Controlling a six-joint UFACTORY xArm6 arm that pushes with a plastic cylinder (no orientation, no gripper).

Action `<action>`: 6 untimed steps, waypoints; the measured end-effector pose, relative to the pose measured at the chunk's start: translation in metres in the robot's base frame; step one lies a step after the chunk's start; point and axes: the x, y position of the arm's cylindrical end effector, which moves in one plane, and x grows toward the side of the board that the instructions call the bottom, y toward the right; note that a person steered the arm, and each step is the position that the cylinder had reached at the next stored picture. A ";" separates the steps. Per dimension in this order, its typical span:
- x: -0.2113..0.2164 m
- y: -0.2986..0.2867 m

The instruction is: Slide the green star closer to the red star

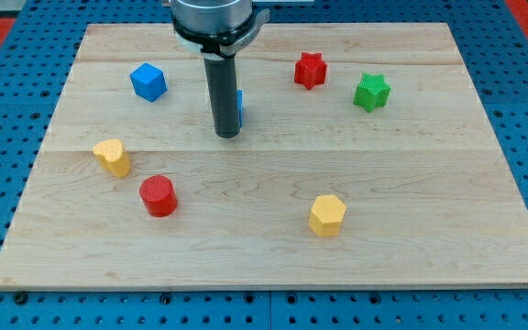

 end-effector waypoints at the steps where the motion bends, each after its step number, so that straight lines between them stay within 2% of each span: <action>1: -0.034 0.003; 4: -0.051 0.120; 6: -0.122 0.122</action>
